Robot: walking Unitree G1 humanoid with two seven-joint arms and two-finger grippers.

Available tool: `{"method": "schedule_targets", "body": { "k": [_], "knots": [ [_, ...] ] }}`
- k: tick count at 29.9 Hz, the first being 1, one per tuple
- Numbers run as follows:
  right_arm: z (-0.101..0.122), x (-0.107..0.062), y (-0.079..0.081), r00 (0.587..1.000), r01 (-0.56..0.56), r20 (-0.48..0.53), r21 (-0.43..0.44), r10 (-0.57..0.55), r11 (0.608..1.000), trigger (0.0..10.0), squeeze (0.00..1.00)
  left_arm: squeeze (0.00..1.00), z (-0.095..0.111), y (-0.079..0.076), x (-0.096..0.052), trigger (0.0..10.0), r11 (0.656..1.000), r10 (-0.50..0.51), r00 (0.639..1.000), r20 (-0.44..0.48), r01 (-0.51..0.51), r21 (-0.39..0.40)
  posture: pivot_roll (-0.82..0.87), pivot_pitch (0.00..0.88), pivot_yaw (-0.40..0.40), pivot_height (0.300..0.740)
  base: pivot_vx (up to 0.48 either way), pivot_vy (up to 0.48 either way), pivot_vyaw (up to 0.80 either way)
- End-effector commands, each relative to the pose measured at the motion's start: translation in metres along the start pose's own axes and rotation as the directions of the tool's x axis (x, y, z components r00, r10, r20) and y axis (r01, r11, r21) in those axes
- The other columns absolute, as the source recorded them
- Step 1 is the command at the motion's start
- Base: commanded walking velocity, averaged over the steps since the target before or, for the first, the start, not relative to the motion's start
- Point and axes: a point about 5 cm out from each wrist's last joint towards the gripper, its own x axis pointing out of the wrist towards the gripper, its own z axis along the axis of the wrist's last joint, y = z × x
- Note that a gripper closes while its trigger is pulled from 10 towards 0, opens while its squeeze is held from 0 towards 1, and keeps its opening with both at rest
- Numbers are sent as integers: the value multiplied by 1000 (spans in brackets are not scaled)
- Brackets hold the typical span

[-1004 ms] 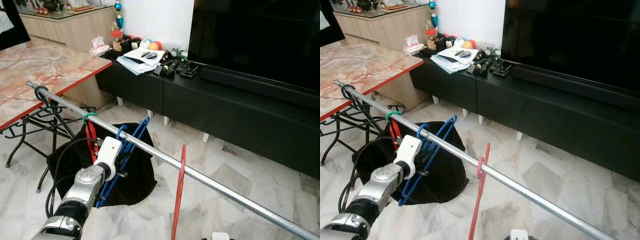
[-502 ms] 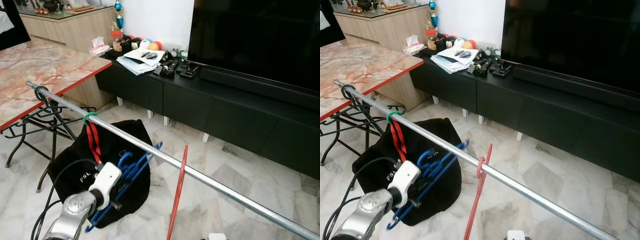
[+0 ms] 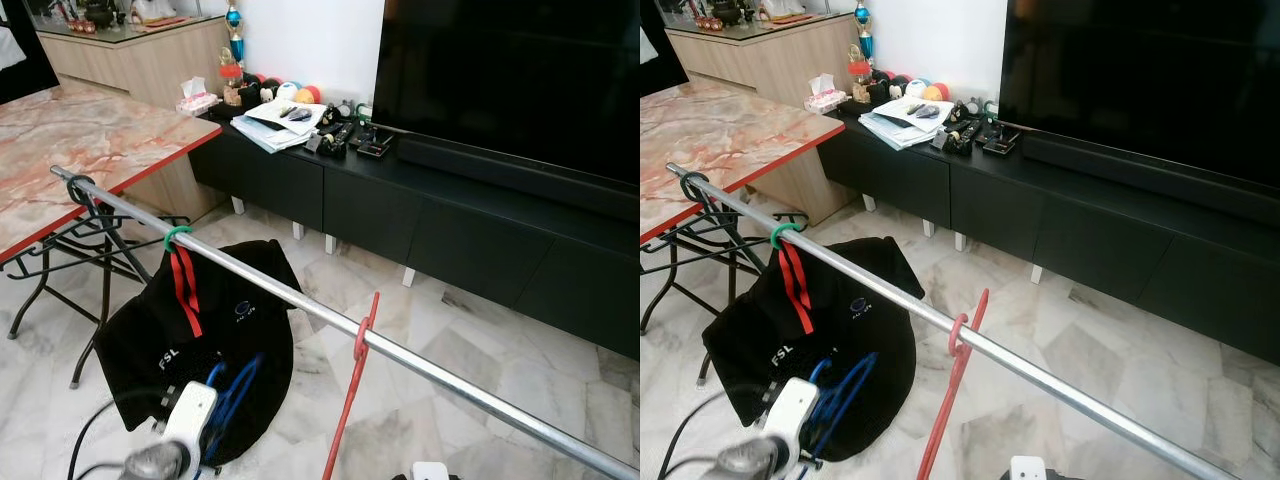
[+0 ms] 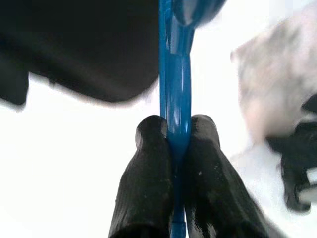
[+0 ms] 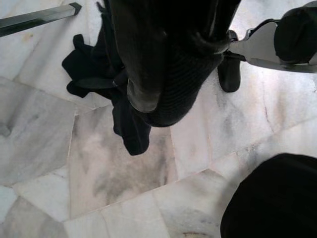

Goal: Hang hanger

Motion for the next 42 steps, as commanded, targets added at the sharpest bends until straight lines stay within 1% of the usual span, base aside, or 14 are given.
{"method": "schedule_targets", "body": {
  "k": [1, 2, 3, 4, 6, 7, 11, 12, 13, 15, 23, 25, 26, 42],
  "knots": [
    [0, 0, -7, 1000, 6, -5, 4, -6, 1000, 10000, 0, 0, -21, 2, -3, 10000, 999, 40, 996, -80, -42, -21, -3, 0, 40, 740, 0, 0, 0],
    [-2, -1, -15, 1000, 15, -8, 8, -15, 1000, 10000, 0, 0, -32, 2, -5, 10000, 998, 55, 990, -128, -58, -18, -4, 0, 40, 740, 0, 0, 0],
    [-2, -1, -15, 1000, 15, -8, 8, -15, 1000, 10000, 0, 0, -32, 2, -5, 10000, 998, 55, 990, -128, -58, -18, -4, 0, 40, 740, 0, 0, 0],
    [-4, -2, -22, 1000, 23, -12, 12, -23, 1000, 10000, 0, 0, -39, 2, -7, 10000, 997, 68, 985, -156, -71, -16, -7, 0, 42, 740, 0, 0, 0],
    [-10, -5, -33, 999, 34, -19, 17, -34, 999, 10000, 0, 0, -47, 3, -9, 10000, 993, 93, 978, -186, -104, -52, -7, 4, 41, 740, 0, 0, 0],
    [-16, -8, -44, 999, 46, -29, 22, -45, 999, 10000, 0, 0, -53, 2, -10, 10000, 991, 106, 972, -209, -121, -59, -7, 9, 41, 740, 0, 0, 0],
    [-25, -12, -53, 998, 54, -46, 22, -53, 998, 10000, 0, 0, -60, 0, -11, 10000, 985, 123, 964, -237, -147, -87, 1, 14, 39, 740, 0, 0, 0],
    [-26, -11, -48, 998, 47, -52, 20, -46, 999, 10000, 0, 0, -62, -1, -12, 10000, 982, 129, 961, -243, -158, -103, -1, 16, 40, 740, 0, 0, 0],
    [-26, -11, -48, 998, 47, -52, 20, -46, 999, 10000, 0, 0, -62, -1, -12, 10000, 982, 129, 961, -243, -158, -103, -1, 16, 40, 740, 0, 0, 0],
    [-22, -8, -35, 998, 33, -49, 20, -32, 999, 10000, 0, 0, -62, -2, -12, 10000, 981, 127, 961, -244, -158, -113, 4, 18, 39, 740, 0, 336, 0],
    [-22, -7, -22, 999, 13, -49, 19, -12, 1000, 10000, 0, 0, -61, 0, -11, 10000, 980, 130, 960, -247, -162, -114, 3, 18, 38, 740, 0, 438, 0],
    [-21, -6, -9, 999, 1, -48, 9, -1, 1000, 10000, 0, 0, -60, -1, -11, 10000, 982, 124, 962, -242, -154, -111, 3, 18, 37, 740, 0, 433, 0],
    [-21, -6, -7, 999, 0, -48, 7, 0, 1000, 10000, 0, 0, -59, -1, -11, 10000, 982, 122, 963, -241, -152, -111, 3, 19, 36, 740, 0, 424, 0],
    [-14, -3, 3, 999, 14, -48, 14, -13, 1000, 10000, 0, 0, -61, 1, -12, 10000, 985, 110, 965, -239, -138, -104, 4, 19, 36, 740, 0, 405, 0]
  ]
}}
